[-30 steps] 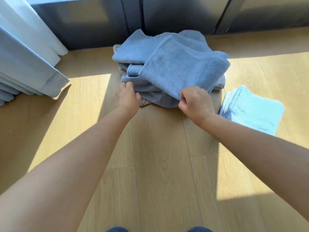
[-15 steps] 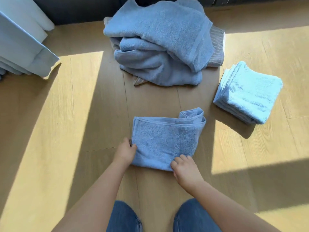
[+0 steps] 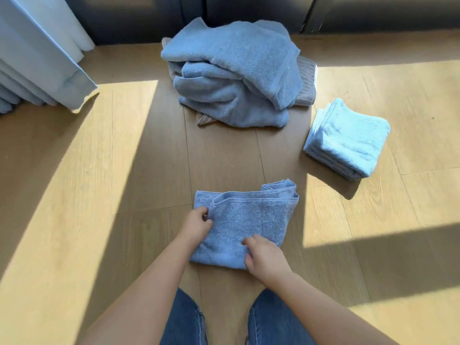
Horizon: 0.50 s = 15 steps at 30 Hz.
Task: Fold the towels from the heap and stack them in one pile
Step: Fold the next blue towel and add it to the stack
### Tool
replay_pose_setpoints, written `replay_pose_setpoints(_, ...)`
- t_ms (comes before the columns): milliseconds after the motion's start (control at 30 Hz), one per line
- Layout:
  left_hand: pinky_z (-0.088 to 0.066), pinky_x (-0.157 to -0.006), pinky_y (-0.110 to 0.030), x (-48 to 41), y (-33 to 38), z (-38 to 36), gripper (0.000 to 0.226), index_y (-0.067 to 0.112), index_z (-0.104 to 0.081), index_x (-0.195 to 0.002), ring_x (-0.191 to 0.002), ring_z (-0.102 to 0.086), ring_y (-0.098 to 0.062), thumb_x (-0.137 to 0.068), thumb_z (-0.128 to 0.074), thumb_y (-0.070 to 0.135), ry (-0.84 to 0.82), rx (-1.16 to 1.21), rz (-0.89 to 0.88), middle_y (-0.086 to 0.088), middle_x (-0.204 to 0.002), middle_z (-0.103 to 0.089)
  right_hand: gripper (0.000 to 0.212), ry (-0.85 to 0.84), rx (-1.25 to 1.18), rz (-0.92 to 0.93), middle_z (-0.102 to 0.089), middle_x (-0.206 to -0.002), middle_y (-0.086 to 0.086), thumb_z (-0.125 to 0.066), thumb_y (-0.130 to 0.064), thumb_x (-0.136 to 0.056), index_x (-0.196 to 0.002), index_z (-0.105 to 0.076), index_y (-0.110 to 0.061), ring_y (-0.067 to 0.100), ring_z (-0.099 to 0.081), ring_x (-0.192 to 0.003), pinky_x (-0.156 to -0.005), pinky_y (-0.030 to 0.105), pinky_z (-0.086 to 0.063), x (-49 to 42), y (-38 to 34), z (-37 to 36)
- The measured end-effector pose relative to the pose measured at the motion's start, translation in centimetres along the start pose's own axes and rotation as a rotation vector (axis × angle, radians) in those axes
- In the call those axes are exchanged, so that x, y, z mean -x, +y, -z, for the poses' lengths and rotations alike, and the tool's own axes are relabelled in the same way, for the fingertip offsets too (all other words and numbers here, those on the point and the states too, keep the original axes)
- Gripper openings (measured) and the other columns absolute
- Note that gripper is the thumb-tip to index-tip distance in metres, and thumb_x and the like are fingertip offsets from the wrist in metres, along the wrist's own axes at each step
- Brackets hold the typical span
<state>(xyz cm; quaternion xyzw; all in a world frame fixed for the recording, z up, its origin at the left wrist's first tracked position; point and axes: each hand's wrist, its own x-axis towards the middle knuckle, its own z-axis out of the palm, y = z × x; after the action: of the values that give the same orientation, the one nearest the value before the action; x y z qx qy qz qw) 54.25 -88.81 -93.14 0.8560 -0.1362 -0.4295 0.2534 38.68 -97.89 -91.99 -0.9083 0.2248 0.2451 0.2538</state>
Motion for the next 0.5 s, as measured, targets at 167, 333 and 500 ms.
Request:
replay_pose_setpoints(167,-0.021,-0.063,-0.024,2.6,0.0,0.4,0.029,0.022,-0.046,-0.063,-0.079,-0.039,-0.018,-0.080,-0.049,-0.001,0.002,-0.216,-0.265,0.009,-0.066,-0.034,0.065,0.307,-0.032,0.089,-0.039,-0.136,0.008,-0.049,-0.010,-0.086,-0.145,-0.024,-0.019,0.026,-0.040,-0.123,-0.095,0.035,-0.036,-1.5,-2.1,4.7)
replay_pose_setpoints(333,-0.022,-0.057,-0.024,4.7,1.3,1.9,0.042,0.019,-0.026,-0.053,-0.069,-0.036,-0.018,-0.082,-0.050,0.002,0.103,-0.219,-0.322,0.007,-0.062,-0.033,0.046,0.276,0.263,0.208,-0.041,-0.137,0.000,-0.048,-0.031,-0.091,-0.135,-0.041,-0.022,0.019,-0.027,-0.132,-0.101,0.036,-0.025,-2.1,-3.6,8.4)
replay_pose_setpoints(500,-0.026,-0.065,-0.024,6.8,2.5,3.0,0.046,0.025,-0.024,-0.052,-0.075,-0.038,-0.019,-0.082,-0.051,0.001,0.109,-0.237,-0.468,0.010,-0.063,-0.030,0.048,0.278,0.259,0.294,-0.038,-0.143,-0.001,-0.048,-0.023,-0.091,-0.138,-0.037,-0.018,0.014,-0.024,-0.138,-0.100,0.033,-0.024,-0.1,-5.0,9.5)
